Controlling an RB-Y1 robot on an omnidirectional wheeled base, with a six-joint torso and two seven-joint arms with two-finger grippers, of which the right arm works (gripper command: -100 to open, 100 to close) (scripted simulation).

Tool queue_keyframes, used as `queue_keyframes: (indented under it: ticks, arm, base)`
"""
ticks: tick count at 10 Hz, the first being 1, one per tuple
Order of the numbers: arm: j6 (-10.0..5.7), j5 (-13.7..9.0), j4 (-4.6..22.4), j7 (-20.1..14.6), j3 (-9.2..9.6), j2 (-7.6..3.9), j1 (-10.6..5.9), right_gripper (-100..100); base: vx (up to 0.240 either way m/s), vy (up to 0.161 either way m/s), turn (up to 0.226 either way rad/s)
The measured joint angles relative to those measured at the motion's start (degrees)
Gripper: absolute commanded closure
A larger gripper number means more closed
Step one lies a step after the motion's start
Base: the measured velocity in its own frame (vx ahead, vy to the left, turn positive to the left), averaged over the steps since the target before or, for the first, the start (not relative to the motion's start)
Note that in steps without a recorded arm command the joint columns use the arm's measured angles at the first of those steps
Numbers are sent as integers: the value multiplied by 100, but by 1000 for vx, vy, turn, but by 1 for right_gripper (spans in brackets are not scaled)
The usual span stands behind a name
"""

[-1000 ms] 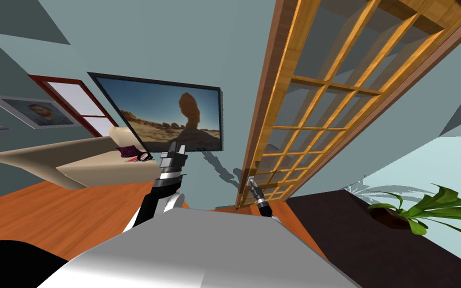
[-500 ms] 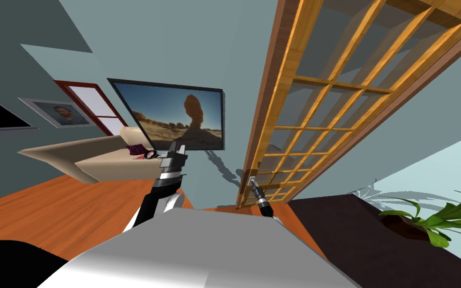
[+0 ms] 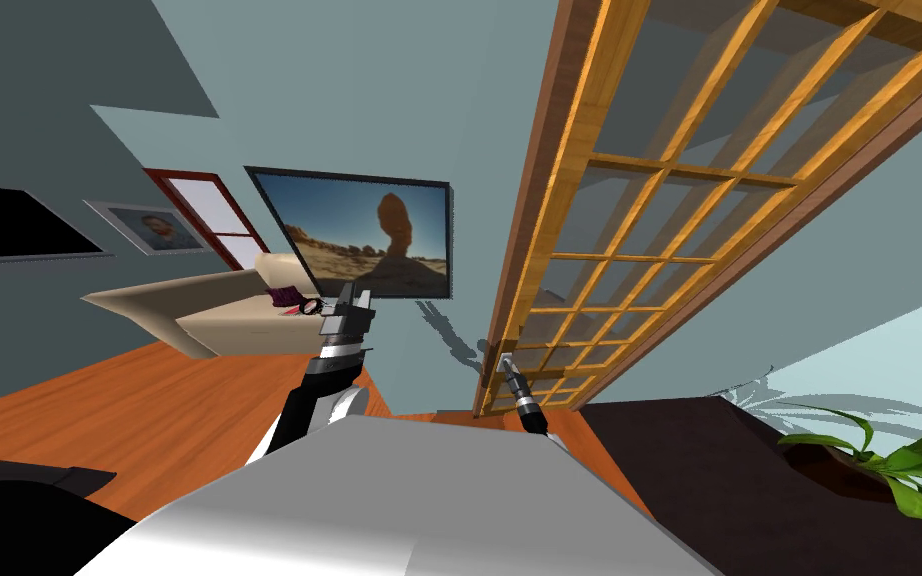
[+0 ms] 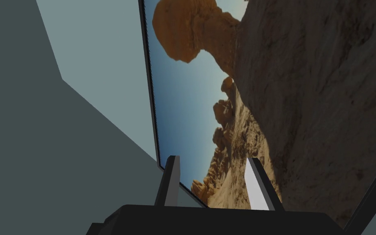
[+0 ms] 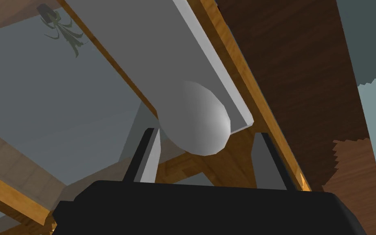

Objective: Pull the door open

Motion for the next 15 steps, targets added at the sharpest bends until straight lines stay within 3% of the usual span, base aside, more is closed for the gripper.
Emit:
queue_keyframes:
  ticks: [5, 8, 12, 15]
  arm:
    - [18, -327, -52, -713, 85, -101, 47, 100]
    - [-55, -498, 114, -1034, 104, -144, -27, 100]
    - [8, -727, -64, -1530, 178, -204, 105, 100]
    - [-5, -984, 58, -1967, 230, -256, 49, 100]
  base:
    - [-31, -13, 79]
    - [-23, -8, 86]
    - [-31, -12, 76]
    - [-43, -20, 94]
